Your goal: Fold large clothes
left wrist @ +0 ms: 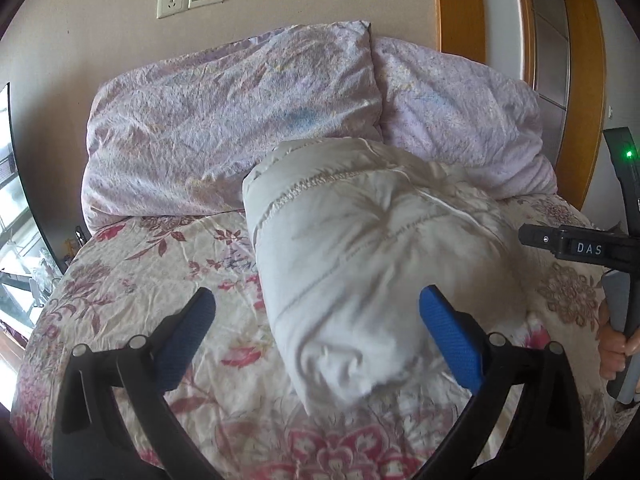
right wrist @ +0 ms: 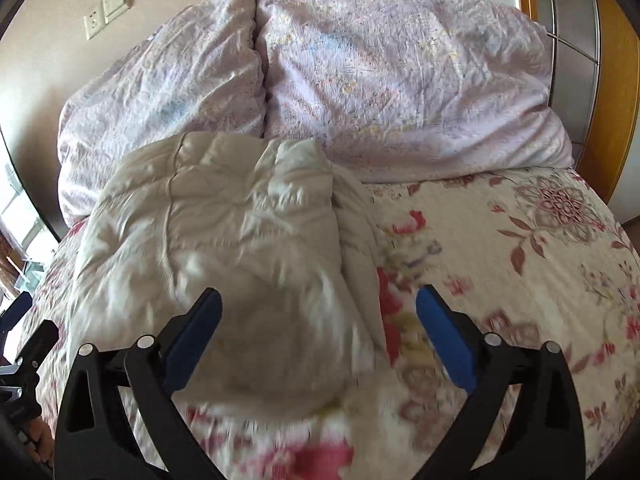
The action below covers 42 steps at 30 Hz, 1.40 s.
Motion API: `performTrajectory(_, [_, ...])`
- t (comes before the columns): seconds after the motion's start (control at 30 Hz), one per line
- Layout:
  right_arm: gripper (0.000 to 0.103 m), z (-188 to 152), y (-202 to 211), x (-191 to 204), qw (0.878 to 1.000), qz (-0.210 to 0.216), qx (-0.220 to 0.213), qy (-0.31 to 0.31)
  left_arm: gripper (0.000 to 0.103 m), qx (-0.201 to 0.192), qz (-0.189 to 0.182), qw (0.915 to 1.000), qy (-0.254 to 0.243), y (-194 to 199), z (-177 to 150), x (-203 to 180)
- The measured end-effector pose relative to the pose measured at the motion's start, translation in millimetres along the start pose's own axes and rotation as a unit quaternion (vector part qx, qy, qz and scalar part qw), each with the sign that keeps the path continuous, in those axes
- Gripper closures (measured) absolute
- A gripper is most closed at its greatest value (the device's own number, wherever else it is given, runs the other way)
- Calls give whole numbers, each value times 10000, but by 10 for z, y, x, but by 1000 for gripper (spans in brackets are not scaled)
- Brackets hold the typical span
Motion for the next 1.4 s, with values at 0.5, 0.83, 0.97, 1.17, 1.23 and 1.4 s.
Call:
performTrajectory(0.5, [1,-695,768,129,9976,105,443,517,2,1022,-157,9919,739,436,-640,-75])
performTrajectory(0.83, [1,-825,1028,158,9962,371,724,305,2,1154,-345,9888,877,633,-582,-190])
performTrajectory(0.97, [1,-787,1130,187,9964,408,661,347,2,1159,-369,9886,887,724,-545,-225])
performTrajectory(1.17, [1,-746,1210,235,9959,507,666,354,2,1171,-417,9888,821,839,-503,-294])
performTrajectory(1.23, [1,-741,1223,246,9954,559,704,320,2,1186,-414,9888,810,861,-499,-307])
performTrajectory(1.4, [1,-732,1245,237,9954,556,731,289,2,1170,-412,9889,823,901,-483,-307])
Point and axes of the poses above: each gripper's, at about its wrist camera, not at the fingertips, and y roughly against the way its jaws point, x to its left, z to its top, the point moved 8 cm from there along -y, roughly the way its jaws point, and after that the axes turned 5 degrees about -x, right-handed, at the moved point
